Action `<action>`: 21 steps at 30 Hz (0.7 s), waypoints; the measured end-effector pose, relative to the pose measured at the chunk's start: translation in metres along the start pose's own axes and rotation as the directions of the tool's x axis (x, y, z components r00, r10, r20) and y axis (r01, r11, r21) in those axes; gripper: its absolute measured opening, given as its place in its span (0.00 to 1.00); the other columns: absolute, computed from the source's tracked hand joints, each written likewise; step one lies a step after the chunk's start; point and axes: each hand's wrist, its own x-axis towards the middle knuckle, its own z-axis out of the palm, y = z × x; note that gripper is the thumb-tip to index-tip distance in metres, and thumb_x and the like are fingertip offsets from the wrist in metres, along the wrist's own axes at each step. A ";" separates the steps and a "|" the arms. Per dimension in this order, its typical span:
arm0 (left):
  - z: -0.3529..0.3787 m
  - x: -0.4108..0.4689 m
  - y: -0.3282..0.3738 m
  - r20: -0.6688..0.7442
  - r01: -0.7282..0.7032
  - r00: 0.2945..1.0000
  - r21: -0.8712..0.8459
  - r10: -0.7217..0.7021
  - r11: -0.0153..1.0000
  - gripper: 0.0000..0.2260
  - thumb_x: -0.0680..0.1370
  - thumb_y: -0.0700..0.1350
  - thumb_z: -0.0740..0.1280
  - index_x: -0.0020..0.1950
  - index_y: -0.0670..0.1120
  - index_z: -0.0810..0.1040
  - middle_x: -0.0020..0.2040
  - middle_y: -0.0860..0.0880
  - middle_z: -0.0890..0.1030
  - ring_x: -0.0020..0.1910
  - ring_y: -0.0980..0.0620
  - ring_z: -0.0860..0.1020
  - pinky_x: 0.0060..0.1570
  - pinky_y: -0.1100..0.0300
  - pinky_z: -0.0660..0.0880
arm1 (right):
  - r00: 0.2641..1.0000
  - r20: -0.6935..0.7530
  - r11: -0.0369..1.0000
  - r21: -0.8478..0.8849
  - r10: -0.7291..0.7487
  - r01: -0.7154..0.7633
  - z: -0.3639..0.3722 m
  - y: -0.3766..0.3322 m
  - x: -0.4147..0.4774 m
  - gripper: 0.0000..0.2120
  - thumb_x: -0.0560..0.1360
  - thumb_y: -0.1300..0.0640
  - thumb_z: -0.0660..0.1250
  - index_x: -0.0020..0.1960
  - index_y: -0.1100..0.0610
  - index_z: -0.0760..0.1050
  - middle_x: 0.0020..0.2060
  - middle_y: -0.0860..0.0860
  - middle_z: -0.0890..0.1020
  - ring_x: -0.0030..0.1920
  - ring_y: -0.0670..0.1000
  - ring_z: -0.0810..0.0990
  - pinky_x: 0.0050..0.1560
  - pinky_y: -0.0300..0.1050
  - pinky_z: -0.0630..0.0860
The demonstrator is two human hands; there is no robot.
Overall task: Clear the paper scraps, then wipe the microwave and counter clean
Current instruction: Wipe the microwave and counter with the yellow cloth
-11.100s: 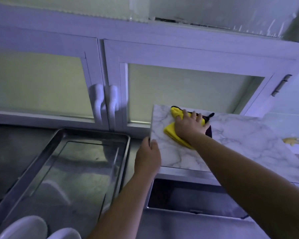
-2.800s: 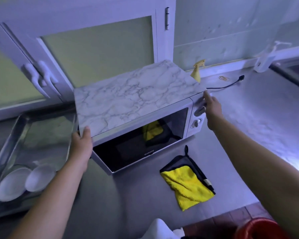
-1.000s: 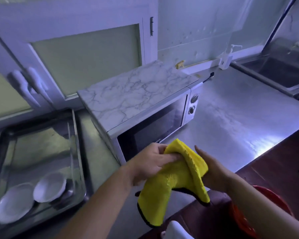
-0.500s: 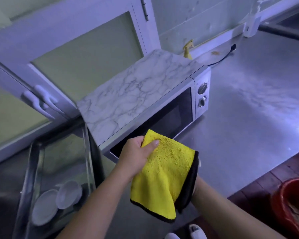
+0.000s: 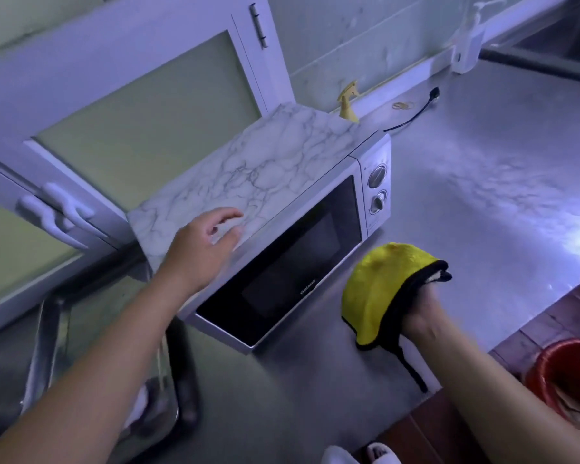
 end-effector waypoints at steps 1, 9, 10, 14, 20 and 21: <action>-0.006 0.014 -0.011 0.033 -0.008 0.999 0.083 0.006 0.997 0.13 0.80 0.51 0.66 0.65 0.57 0.78 0.64 0.63 0.76 0.62 0.62 0.72 0.61 0.64 0.67 | 0.995 0.029 0.993 -0.065 0.100 -0.098 -0.008 -0.024 0.003 0.20 0.59 0.42 0.58 0.29 0.60 0.59 0.21 0.32 0.52 0.25 0.47 0.75 0.42 0.54 0.82; -0.027 0.052 -0.107 0.148 0.073 0.972 0.545 -0.182 0.835 0.27 0.78 0.68 0.50 0.78 0.66 0.57 0.82 0.51 0.54 0.80 0.46 0.52 0.77 0.49 0.46 | 0.854 -0.372 0.658 0.752 0.365 0.047 -0.019 -0.061 0.083 0.15 0.82 0.42 0.52 0.61 0.45 0.72 0.59 0.49 0.77 0.49 0.46 0.79 0.35 0.36 0.77; -0.024 0.049 -0.113 0.127 0.064 0.980 0.531 -0.154 0.845 0.28 0.76 0.70 0.48 0.77 0.68 0.55 0.82 0.52 0.54 0.80 0.47 0.52 0.77 0.49 0.45 | 0.838 -0.354 0.593 0.804 0.415 0.046 -0.010 -0.070 0.093 0.16 0.85 0.51 0.51 0.71 0.49 0.66 0.68 0.53 0.73 0.61 0.48 0.77 0.50 0.37 0.77; -0.020 0.049 -0.116 0.079 0.028 0.994 0.532 -0.082 0.846 0.29 0.75 0.70 0.45 0.77 0.68 0.56 0.81 0.52 0.55 0.79 0.46 0.53 0.76 0.47 0.47 | 0.753 -0.601 0.751 0.620 0.268 0.227 0.042 -0.128 0.111 0.36 0.81 0.43 0.59 0.81 0.54 0.47 0.81 0.50 0.51 0.80 0.51 0.49 0.76 0.52 0.49; -0.016 0.047 -0.118 0.033 -0.008 0.999 0.540 -0.012 0.842 0.25 0.80 0.66 0.52 0.77 0.65 0.58 0.81 0.50 0.57 0.79 0.45 0.54 0.76 0.44 0.49 | 0.735 -0.628 0.738 0.618 0.256 0.271 0.107 -0.140 0.090 0.46 0.71 0.37 0.60 0.82 0.50 0.45 0.81 0.47 0.50 0.80 0.46 0.46 0.78 0.54 0.46; -0.016 0.047 -0.118 0.034 -0.010 0.999 0.532 -0.010 0.847 0.25 0.80 0.66 0.52 0.77 0.64 0.58 0.81 0.49 0.57 0.79 0.45 0.54 0.76 0.44 0.48 | 0.734 -0.633 0.739 0.612 0.246 0.281 0.122 -0.144 0.081 0.46 0.71 0.37 0.60 0.81 0.50 0.45 0.81 0.47 0.50 0.80 0.45 0.46 0.78 0.54 0.45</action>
